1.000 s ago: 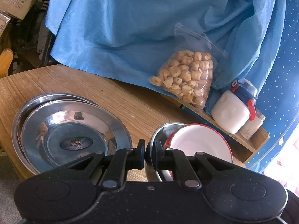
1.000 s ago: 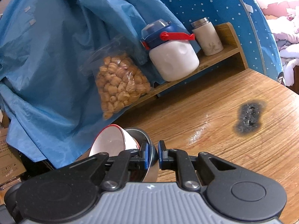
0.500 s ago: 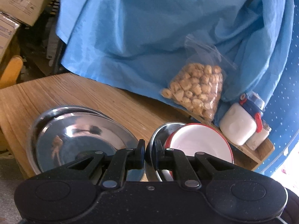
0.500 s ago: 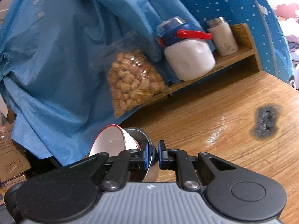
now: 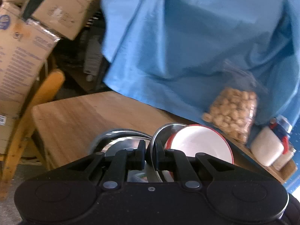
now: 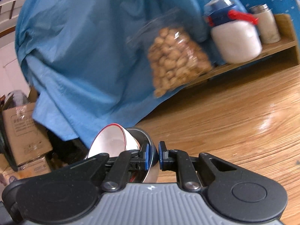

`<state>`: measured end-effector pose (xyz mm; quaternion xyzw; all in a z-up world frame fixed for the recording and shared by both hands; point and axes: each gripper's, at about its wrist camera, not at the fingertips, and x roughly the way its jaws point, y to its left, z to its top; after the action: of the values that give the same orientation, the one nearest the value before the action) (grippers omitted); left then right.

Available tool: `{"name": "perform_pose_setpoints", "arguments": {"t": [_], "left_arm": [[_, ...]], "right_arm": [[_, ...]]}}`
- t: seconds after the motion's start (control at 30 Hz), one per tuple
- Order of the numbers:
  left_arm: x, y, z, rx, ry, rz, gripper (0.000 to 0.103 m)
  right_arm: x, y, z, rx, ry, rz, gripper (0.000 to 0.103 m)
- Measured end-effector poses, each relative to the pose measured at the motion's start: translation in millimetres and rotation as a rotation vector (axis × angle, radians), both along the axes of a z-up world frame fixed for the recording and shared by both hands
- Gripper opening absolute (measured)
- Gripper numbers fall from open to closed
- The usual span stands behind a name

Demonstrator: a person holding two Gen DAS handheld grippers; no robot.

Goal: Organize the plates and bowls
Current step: 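Lower the stack onto the table corner with both tools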

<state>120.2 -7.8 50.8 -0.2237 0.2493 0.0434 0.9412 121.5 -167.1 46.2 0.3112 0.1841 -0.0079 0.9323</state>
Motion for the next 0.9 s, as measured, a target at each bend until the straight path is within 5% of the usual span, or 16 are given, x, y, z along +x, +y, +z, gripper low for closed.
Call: {"name": "perform_pose_setpoints", "arguments": {"t": [0.9], "left_arm": [[22, 38, -20, 0.038, 0.07, 0.125, 0.009]], "right_arm": [[51, 44, -24, 0.017, 0.11, 0.165, 0.013]]}}
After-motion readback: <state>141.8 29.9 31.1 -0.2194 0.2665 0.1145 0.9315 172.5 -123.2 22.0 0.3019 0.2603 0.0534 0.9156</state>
